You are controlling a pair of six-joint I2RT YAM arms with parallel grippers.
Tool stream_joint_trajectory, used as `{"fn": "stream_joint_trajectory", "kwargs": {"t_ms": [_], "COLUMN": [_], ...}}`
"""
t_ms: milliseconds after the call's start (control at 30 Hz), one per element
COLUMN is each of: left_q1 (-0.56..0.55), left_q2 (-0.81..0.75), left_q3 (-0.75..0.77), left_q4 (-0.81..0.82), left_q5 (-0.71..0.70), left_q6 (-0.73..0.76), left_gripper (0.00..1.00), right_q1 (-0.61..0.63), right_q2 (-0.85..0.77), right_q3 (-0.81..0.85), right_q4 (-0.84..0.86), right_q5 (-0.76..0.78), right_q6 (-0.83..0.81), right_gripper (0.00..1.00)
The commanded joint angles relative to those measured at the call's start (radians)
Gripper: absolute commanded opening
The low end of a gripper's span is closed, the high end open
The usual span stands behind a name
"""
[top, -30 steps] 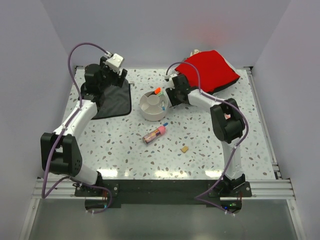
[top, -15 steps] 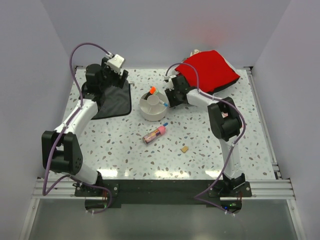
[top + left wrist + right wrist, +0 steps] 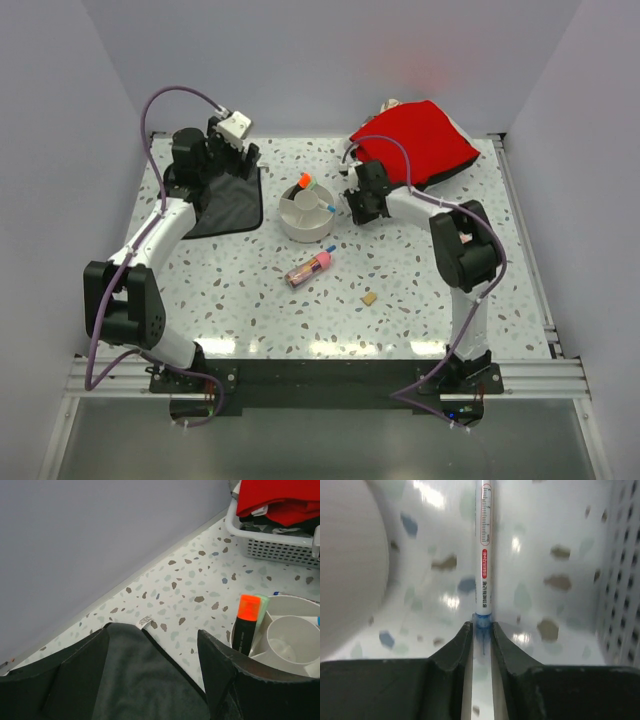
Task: Sort the stationery into containers
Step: Pick up the pen from the center of the board.
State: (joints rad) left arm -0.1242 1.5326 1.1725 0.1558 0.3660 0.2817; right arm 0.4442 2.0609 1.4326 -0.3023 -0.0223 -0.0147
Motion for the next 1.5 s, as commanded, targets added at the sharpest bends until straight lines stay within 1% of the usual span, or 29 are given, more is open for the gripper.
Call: {"fn": "stream_joint_trajectory", "kwargs": {"t_ms": [0,67,133,267,367,400,433,533,567,600,633,667,700,733,767,800,833,867,900,933,1067,1133,1167,1233,1267,1300,1333,1367,1467], "left_q1": [0.009,0.009,0.009,0.009,0.009,0.009,0.009,0.005,-0.005,-0.011,-0.015,-0.035,-0.043,-0.052,-0.067,-0.077,-0.081,-0.097,-0.106,-0.115,-0.176,-0.207,-0.215,-0.224,-0.226,-0.227,-0.230,-0.232,-0.242], "left_q2": [-0.028,-0.035,-0.043,-0.064,-0.080,-0.083,-0.083,-0.049,-0.031,-0.008,0.048,0.082,0.121,0.205,0.254,0.305,0.407,0.460,0.510,0.553,0.521,0.515,0.505,0.480,0.472,0.465,0.457,0.457,0.474], "left_q3": [0.029,0.035,0.033,0.023,0.013,0.021,0.027,0.104,0.160,0.192,0.231,0.331,0.393,0.465,0.622,0.707,0.790,0.954,1.030,1.064,0.946,0.906,0.850,0.804,0.759,0.739,0.721,0.708,0.728], "left_q4": [-0.025,-0.044,-0.044,-0.044,-0.056,-0.083,-0.099,-0.204,-0.235,-0.313,-0.367,-0.436,-0.620,-0.724,-0.836,-1.056,-1.157,-1.259,-1.447,-1.470,-1.423,-1.400,-1.348,-1.287,-1.203,-1.153,-1.107,-1.064,-1.050], "left_q5": [0.164,0.200,0.209,0.278,0.396,0.481,0.531,0.718,0.759,0.843,0.884,0.921,0.965,0.976,0.985,1.001,1.005,1.011,1.013,1.007,1.024,1.071,1.082,1.145,1.169,1.209,1.223,1.232,1.237], "left_q6": [0.051,0.097,0.100,0.097,0.100,0.118,0.126,0.111,0.093,0.068,0.068,0.082,0.152,0.193,0.245,0.334,0.374,0.417,0.495,0.467,0.441,0.371,0.346,0.259,0.214,0.114,0.067,0.038,0.024], "left_gripper": [0.76,0.76,0.76,0.76,0.76,0.76,0.76,0.76,0.76,0.75,0.74,0.72,0.71,0.70,0.70,0.70,0.69,0.68,0.68,0.68,0.70,0.70,0.70,0.70,0.70,0.69,0.70,0.70,0.69], "right_q1": [0.001,0.001,0.001,0.002,0.013,0.019,0.034,0.051,0.053,0.054,0.060,0.063,0.071,0.091,0.100,0.106,0.110,0.110,0.111,0.111,0.111,0.111,0.111,0.111,0.110,0.110,0.111,0.113,0.116], "right_q2": [-0.166,-0.261,-0.342,-0.459,-0.545,-0.568,-0.590,-0.674,-0.720,-0.743,-0.769,-0.794,-0.847,-0.872,-0.896,-0.941,-0.958,-0.976,-0.987,-1.002,-1.001,-0.996,-0.996,-0.998,-1.001,-1.002,-1.002,-0.999,-0.984], "right_q3": [-0.130,-0.185,-0.205,-0.190,-0.167,-0.167,-0.172,-0.195,-0.202,-0.208,-0.224,-0.233,-0.247,-0.279,-0.299,-0.313,-0.328,-0.351,-0.359,-0.363,-0.347,-0.347,-0.348,-0.375,-0.391,-0.408,-0.431,-0.439,-0.454], "right_q4": [-0.095,-0.129,-0.187,-0.311,-0.392,-0.408,-0.431,-0.477,-0.488,-0.494,-0.511,-0.517,-0.518,-0.517,-0.509,-0.505,-0.492,-0.485,-0.468,-0.460,-0.436,-0.431,-0.425,-0.393,-0.374,-0.330,-0.304,-0.284,-0.212], "right_q5": [-0.018,-0.021,-0.021,-0.027,-0.010,0.010,0.013,-0.007,-0.022,-0.037,-0.077,-0.091,-0.100,-0.102,-0.103,-0.107,-0.116,-0.146,-0.163,-0.186,-0.303,-0.358,-0.379,-0.415,-0.418,-0.419,-0.426,-0.427,-0.429], "right_q6": [-0.073,-0.106,-0.165,-0.289,-0.396,-0.465,-0.505,-0.671,-0.777,-0.836,-0.900,-1.029,-1.097,-1.164,-1.300,-1.365,-1.428,-1.543,-1.594,-1.634,-1.825,-1.887,-1.915,-1.947,-1.979,-1.989,-1.989,-1.995,-2.004], "right_gripper": [0.00,0.00,0.00,0.00,0.00,0.00,0.00,0.00,0.00,0.00,0.00,0.00,0.00,0.00,0.00,0.00,0.00,0.00,0.00,0.00,0.00,0.00,0.00,0.00,0.00,0.00,0.00,0.00,0.00]}}
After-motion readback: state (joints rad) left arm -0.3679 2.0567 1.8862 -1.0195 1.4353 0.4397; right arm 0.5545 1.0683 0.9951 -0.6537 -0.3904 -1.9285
